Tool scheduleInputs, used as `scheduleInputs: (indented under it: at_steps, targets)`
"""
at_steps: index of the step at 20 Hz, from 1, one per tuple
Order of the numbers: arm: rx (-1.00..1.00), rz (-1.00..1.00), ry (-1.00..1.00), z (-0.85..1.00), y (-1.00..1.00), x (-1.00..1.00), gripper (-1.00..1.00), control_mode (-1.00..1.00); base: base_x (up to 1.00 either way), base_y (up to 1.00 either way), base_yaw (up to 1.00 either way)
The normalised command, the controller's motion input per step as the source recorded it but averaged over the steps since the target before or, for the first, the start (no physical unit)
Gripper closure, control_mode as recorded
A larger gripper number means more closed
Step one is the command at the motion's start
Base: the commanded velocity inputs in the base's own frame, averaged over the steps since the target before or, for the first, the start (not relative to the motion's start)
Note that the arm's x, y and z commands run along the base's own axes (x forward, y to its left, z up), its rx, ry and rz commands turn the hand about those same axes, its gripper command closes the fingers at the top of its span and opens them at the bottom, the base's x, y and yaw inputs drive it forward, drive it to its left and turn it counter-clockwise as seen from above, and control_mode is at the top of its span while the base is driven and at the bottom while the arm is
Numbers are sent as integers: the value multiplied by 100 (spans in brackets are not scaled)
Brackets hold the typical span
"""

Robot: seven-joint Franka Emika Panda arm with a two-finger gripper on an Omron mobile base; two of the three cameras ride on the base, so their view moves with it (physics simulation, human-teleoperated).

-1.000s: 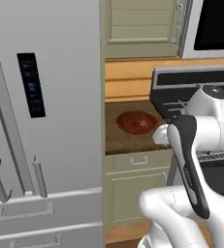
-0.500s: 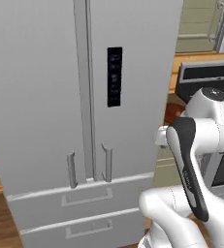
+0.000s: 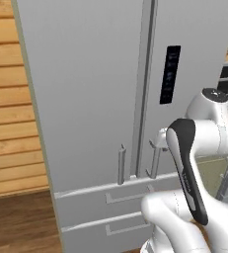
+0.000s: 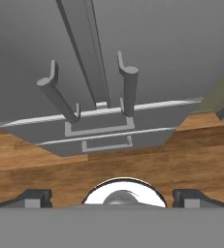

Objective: Grab a lemon wedge from the fridge and one ice cube from the ice bowl, and put them in the glass of lemonade.

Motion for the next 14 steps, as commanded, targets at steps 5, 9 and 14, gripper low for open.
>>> scheduleInputs:
  at_steps: [5, 9, 14]
  targets:
    - [0, 0, 0, 0, 0, 0, -100, 100, -69, -29, -2]
    - [0, 0, 0, 0, 0, 0, -100, 100, -98, -3, 0]
    - [0, 0, 0, 0, 0, 0, -100, 100, -48, 10, 0]
